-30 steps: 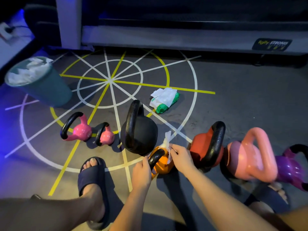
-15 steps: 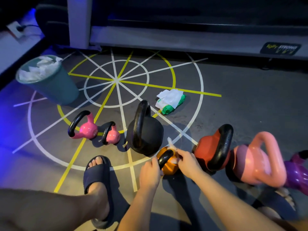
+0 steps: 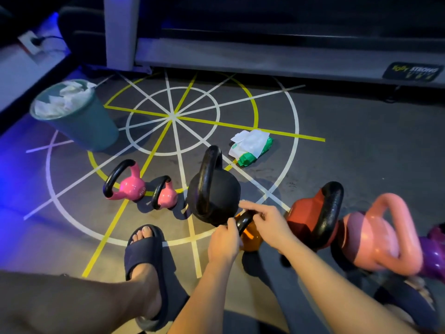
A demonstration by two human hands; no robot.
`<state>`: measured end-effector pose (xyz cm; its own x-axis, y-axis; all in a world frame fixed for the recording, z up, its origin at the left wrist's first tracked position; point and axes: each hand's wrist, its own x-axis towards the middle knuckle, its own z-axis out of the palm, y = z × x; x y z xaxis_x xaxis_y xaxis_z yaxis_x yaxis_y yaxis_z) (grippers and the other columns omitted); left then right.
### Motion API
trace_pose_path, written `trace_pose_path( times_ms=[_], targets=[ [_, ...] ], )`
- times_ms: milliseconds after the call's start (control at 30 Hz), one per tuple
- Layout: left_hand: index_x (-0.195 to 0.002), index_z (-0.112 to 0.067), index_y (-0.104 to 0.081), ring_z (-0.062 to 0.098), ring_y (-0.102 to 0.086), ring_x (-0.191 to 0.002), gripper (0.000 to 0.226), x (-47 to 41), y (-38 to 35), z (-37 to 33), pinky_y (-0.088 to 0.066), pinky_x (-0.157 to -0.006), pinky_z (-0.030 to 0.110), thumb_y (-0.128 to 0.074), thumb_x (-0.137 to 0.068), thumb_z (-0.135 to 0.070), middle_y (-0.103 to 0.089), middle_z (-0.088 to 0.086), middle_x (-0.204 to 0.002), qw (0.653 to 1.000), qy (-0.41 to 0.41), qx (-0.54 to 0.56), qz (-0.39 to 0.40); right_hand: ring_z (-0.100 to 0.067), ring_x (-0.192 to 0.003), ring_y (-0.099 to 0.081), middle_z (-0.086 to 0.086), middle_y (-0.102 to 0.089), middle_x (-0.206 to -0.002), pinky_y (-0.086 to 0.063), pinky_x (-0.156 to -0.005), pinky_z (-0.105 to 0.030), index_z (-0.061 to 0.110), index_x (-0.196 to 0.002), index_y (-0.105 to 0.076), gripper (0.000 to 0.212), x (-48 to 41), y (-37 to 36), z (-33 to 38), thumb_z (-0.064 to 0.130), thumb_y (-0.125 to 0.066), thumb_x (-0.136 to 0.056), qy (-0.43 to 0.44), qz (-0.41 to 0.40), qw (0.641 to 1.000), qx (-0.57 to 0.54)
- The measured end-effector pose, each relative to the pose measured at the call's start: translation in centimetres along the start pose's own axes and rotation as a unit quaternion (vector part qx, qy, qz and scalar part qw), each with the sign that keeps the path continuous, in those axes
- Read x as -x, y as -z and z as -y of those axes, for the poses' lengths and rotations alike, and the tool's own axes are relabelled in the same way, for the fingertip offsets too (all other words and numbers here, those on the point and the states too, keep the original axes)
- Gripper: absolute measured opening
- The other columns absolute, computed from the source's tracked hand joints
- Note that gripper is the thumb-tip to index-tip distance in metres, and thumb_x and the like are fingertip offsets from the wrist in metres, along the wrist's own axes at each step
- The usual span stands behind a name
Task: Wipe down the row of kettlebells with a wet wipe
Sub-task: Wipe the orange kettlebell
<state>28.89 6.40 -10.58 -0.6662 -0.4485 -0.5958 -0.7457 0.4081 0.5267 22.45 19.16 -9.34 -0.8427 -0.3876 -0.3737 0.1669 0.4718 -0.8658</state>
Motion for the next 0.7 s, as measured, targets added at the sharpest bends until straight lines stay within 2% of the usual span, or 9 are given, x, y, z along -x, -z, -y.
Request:
trace_pose_path(
  times_ms=[33,67,133,167,233,367,500,600,700],
  targets=[
    [-0.085,-0.021,-0.055,0.010,-0.056,-0.079,0.032,-0.1,0.0,-0.6,-0.049,-0.093,0.039,-0.034,-0.106,-0.030,-0.061,-0.001,-0.078,1.000,-0.019,-0.003,-0.002,0.000,-0.127,-0.052,0.019,-0.059,-0.137,-0.043,-0.110,-0.026,0.037,-0.130,-0.063,0.057,0.0,0.3,-0.5,-0.005,-0.043,-0.096,-0.014,-0.016,1.000,0.010],
    [-0.085,-0.021,-0.054,0.009,-0.054,-0.077,0.029,-0.2,-0.1,-1.1,-0.050,-0.091,0.038,-0.036,-0.105,-0.030,-0.060,-0.002,-0.078,0.999,-0.026,-0.023,-0.009,-0.003,-0.116,-0.059,0.013,-0.059,-0.137,-0.052,-0.095,-0.023,0.038,-0.135,-0.059,0.057,0.0,0.9,-0.7,-0.003,-0.044,-0.097,-0.036,-0.030,0.999,0.023],
    [-0.082,-0.021,-0.063,0.012,-0.061,-0.078,0.042,-0.7,-0.4,-1.6,-0.051,-0.090,0.039,-0.033,-0.103,-0.041,-0.066,-0.001,-0.077,1.000,-0.011,0.000,-0.016,-0.006,-0.090,-0.065,0.004,-0.062,-0.132,-0.051,-0.065,-0.016,0.039,-0.139,-0.055,0.056,0.0,1.6,-0.8,0.002,-0.046,-0.098,-0.069,-0.046,0.996,0.042],
    [-0.081,-0.020,-0.066,0.014,-0.064,-0.078,0.050,-0.9,-0.4,-1.7,-0.052,-0.090,0.040,-0.030,-0.101,-0.047,-0.069,0.000,-0.076,1.000,-0.001,0.014,-0.018,-0.005,-0.088,-0.064,0.004,-0.062,-0.133,-0.049,-0.062,-0.015,0.039,-0.138,-0.056,0.055,-0.2,1.7,-0.8,0.002,-0.047,-0.098,-0.070,-0.054,0.995,0.041],
    [-0.079,-0.019,-0.069,0.015,-0.067,-0.076,0.058,-1.3,-0.4,-1.7,-0.054,-0.089,0.040,-0.026,-0.099,-0.053,-0.071,0.000,-0.074,0.999,0.010,0.022,-0.027,-0.002,-0.095,-0.063,0.009,-0.059,-0.138,-0.050,-0.069,-0.013,0.040,-0.134,-0.060,0.055,0.0,1.3,-0.2,0.002,-0.049,-0.097,-0.051,-0.060,0.996,0.034],
    [-0.080,-0.019,-0.069,0.018,-0.067,-0.080,0.061,-2.4,0.3,-1.7,-0.052,-0.088,0.040,-0.023,-0.099,-0.054,-0.071,0.000,-0.076,0.999,0.006,0.023,-0.041,-0.001,-0.126,-0.053,0.021,-0.061,-0.133,-0.042,-0.109,-0.025,0.044,-0.120,-0.068,0.051,0.5,-0.1,0.9,0.003,-0.054,-0.094,0.014,-0.068,0.997,0.027],
    [-0.089,-0.021,-0.062,0.023,-0.063,-0.093,0.044,-3.3,0.6,-2.4,-0.051,-0.090,0.042,-0.025,-0.103,-0.041,-0.062,-0.001,-0.087,0.995,-0.049,-0.070,-0.056,0.002,-0.114,-0.059,0.024,-0.069,-0.115,-0.046,-0.101,-0.022,0.051,-0.101,-0.074,0.049,0.8,-0.3,1.9,0.006,-0.056,-0.093,0.041,-0.067,0.996,0.041],
    [-0.088,-0.020,-0.064,0.022,-0.062,-0.084,0.047,-3.1,0.0,-3.8,-0.052,-0.084,0.042,-0.025,-0.102,-0.041,-0.066,0.003,-0.088,0.990,-0.083,-0.100,-0.053,-0.003,-0.103,-0.063,0.016,-0.070,-0.113,-0.050,-0.090,-0.020,0.033,-0.107,-0.076,0.040,0.6,2.1,1.9,0.002,-0.054,-0.094,0.011,-0.131,0.991,0.032],
    [-0.083,-0.019,-0.068,0.020,-0.063,-0.076,0.052,-2.5,-0.7,-5.2,-0.055,-0.077,0.040,-0.026,-0.104,-0.042,-0.065,0.002,-0.077,0.978,-0.142,-0.145,-0.054,-0.011,-0.106,-0.063,0.009,-0.069,-0.116,-0.046,-0.081,-0.017,0.028,-0.118,-0.072,0.042,0.2,4.5,1.0,-0.001,-0.052,-0.093,-0.026,-0.154,0.986,0.064]
  ],
)
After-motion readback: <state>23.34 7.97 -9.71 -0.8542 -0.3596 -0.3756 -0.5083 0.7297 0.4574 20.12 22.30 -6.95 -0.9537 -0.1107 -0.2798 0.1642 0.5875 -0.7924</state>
